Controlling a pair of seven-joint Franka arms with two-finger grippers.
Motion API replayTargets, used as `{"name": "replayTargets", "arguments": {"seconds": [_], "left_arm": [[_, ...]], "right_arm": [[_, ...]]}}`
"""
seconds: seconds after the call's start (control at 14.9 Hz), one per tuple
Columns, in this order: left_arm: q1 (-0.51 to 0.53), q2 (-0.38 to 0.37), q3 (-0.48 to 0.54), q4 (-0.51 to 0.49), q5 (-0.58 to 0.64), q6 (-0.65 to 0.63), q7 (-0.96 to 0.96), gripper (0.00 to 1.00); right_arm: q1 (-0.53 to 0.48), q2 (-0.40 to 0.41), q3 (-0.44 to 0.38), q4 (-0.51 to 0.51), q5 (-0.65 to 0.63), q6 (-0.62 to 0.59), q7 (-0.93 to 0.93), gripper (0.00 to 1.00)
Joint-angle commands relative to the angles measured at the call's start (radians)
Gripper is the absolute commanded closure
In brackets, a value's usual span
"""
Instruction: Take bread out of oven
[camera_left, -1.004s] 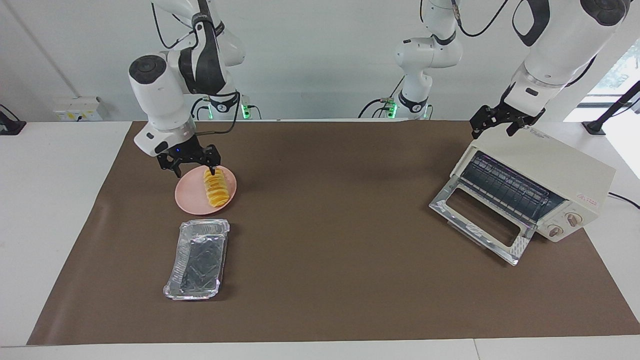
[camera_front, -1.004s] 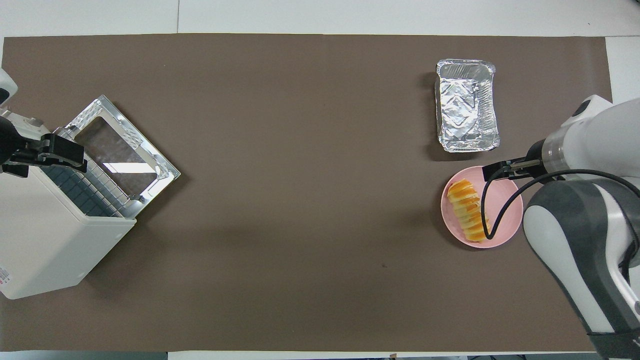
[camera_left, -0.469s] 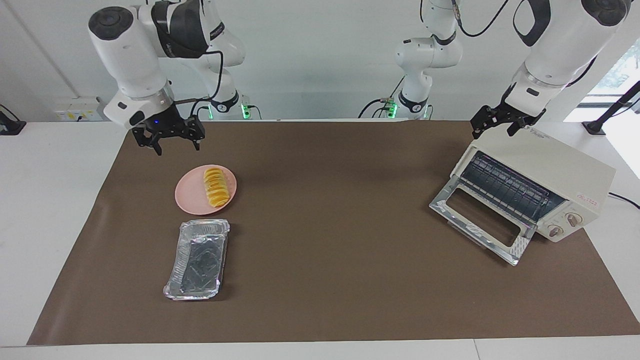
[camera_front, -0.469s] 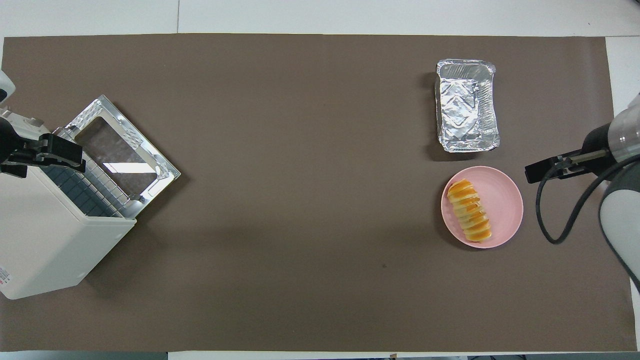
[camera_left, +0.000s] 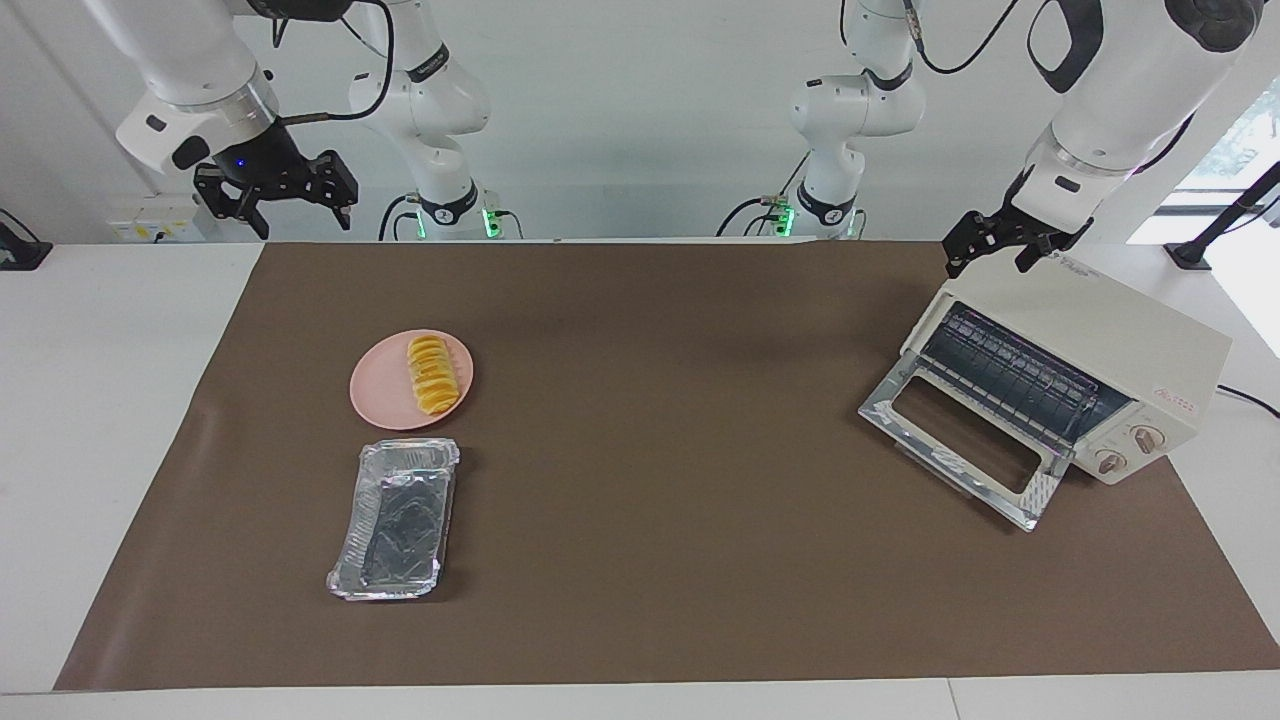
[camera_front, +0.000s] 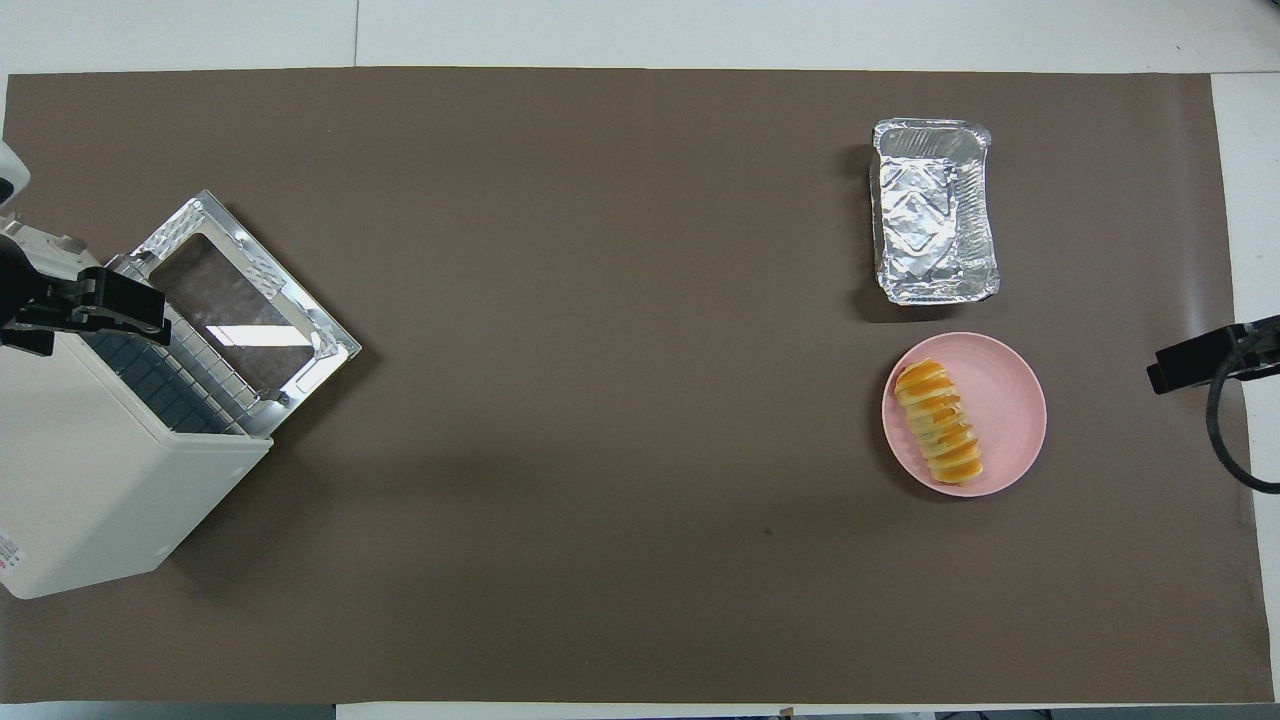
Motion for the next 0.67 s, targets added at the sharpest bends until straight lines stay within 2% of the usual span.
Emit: {"name": "replayTargets", "arguments": {"seconds": [0.0, 0.6], "left_arm": [[-0.001, -0.013, 0.003, -0.005, -0.014, -0.01, 0.006, 0.0], [-0.004, -0.016, 0.003, -0.003, -0.013, -0.011, 0.006, 0.0]], "right_arm": [[-0.037, 0.003, 0.008, -0.006, 0.007, 0.016, -0.029, 0.0], [-0.041, 0.0, 0.002, -0.005, 0.006, 0.016, -0.029, 0.0]]}}
